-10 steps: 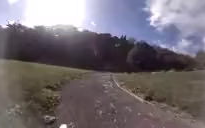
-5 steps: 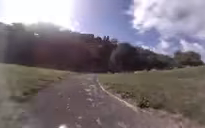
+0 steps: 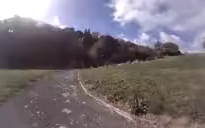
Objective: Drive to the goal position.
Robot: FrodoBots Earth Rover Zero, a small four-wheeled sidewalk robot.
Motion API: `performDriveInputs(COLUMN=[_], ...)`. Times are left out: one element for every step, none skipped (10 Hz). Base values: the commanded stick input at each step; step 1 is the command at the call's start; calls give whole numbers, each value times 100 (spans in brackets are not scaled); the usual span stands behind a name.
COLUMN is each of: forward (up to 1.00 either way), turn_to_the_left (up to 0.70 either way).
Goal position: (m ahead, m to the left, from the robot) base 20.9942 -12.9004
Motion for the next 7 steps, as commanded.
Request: performDriveInputs(forward=[100,100,98,94,5,2,-100], turn_to_the_left=[-37,-37,-36,-35,0,0,40])
